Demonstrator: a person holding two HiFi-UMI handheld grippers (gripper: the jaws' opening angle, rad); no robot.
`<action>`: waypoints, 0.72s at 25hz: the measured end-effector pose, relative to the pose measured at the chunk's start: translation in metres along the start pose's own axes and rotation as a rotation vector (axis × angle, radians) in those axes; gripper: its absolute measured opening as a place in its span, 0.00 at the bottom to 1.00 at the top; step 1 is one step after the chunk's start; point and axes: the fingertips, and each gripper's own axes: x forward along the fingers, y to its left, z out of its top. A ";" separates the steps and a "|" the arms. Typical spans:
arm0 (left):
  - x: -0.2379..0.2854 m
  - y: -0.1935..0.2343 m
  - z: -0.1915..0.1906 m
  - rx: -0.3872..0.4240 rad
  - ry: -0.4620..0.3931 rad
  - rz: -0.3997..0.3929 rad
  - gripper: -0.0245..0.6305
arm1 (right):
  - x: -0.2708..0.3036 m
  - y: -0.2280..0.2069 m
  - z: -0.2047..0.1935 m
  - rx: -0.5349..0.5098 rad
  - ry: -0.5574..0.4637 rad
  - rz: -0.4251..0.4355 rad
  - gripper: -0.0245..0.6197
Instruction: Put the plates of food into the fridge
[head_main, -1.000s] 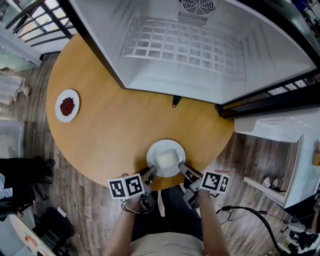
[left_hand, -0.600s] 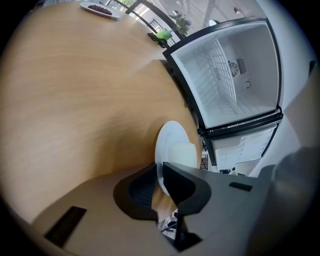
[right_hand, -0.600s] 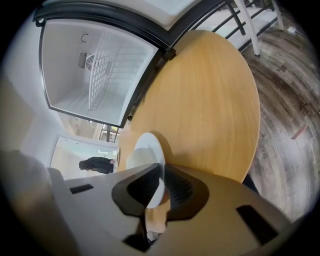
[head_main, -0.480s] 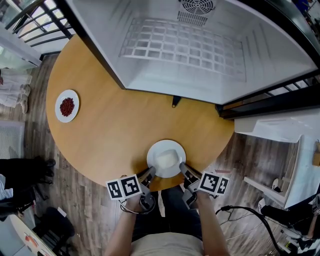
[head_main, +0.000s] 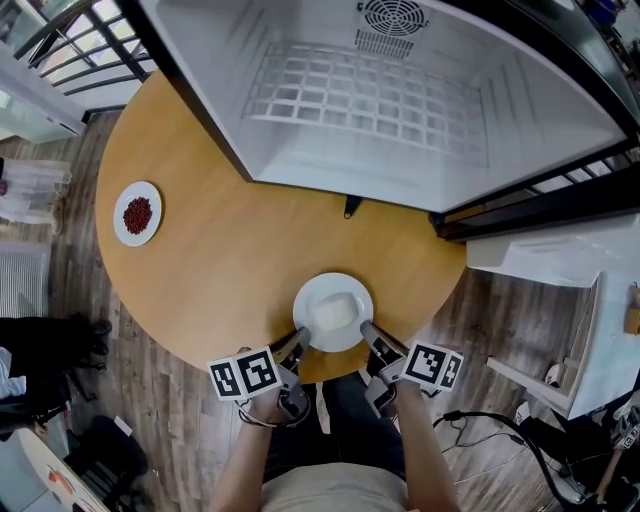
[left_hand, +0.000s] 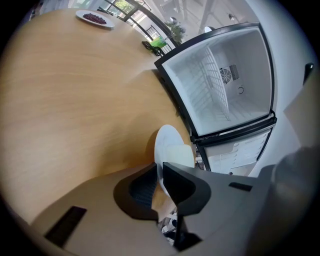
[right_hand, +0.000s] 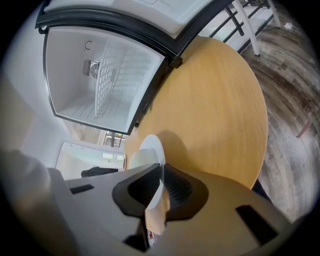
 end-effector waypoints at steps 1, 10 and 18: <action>-0.003 -0.005 0.004 -0.003 -0.009 -0.007 0.10 | -0.001 0.007 0.003 0.001 -0.007 0.010 0.09; -0.027 -0.058 0.059 -0.011 -0.126 -0.105 0.10 | -0.009 0.081 0.046 -0.017 -0.093 0.148 0.08; -0.057 -0.107 0.111 -0.017 -0.233 -0.134 0.10 | -0.015 0.150 0.080 -0.057 -0.155 0.235 0.07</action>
